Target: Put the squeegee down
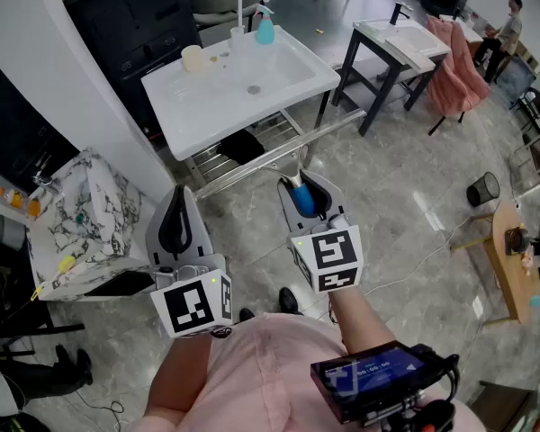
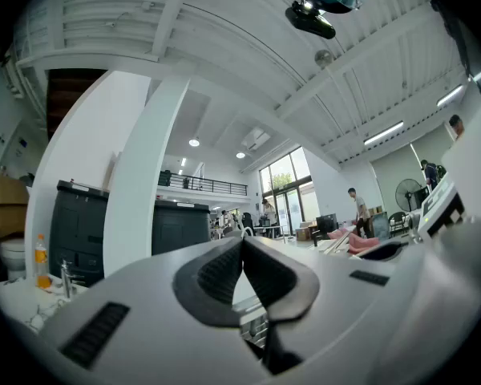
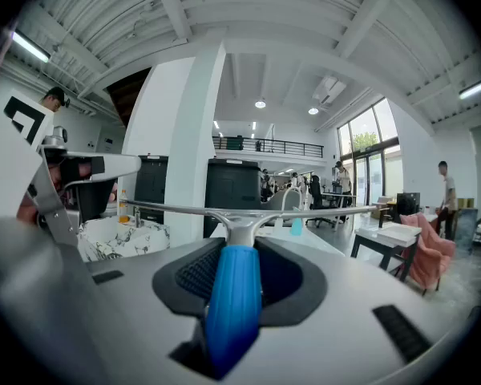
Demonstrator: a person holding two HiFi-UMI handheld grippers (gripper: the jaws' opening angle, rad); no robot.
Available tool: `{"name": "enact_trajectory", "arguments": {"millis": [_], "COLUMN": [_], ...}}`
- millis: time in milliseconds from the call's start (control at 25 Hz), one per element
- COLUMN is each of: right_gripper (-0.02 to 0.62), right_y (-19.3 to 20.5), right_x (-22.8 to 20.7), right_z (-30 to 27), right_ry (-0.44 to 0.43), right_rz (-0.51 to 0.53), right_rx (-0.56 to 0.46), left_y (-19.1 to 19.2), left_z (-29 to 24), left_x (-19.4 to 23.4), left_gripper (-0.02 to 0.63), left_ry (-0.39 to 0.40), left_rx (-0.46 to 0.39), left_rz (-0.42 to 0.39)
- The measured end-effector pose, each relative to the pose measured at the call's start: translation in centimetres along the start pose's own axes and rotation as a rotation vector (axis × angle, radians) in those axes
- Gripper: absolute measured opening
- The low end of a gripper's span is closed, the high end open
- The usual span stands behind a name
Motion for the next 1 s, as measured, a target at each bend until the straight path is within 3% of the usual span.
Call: {"name": "enact_trajectory", "arguments": {"millis": [400,680,1000], "right_gripper": [0.120,0.120,0.120], "right_y": [-0.2,-0.8,-1.6], "right_x": [-2.2,-7.5,-11.9], "right_z": [0.1,0.1,-0.4], "right_ry": [-0.002,0.034,0.012], "right_rz": [-0.009,-0.029,-0.039], "right_rx": [-0.024,-0.028,-0.035], "left_y": [-0.1,-0.9,-1.4], "left_z": [-1.5,-3.6,-5.2], "left_x": [-2.1,-5.6,-9.0], "left_gripper": [0.009,0.009,0.009], "left_ry": [0.013,0.014,-0.010], "left_rx": [0.008,0.018,0.040], "left_rz": [-0.010,-0.034,-0.057]}}
Point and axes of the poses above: the fingertips, and each gripper's own axes: z backward along the fingers, x to its left, y out of its underside, the point moved 6 cm from there along z, backward along the fingers, and after that the axes turned 15 degrees about -z, right-handed, at the moved point
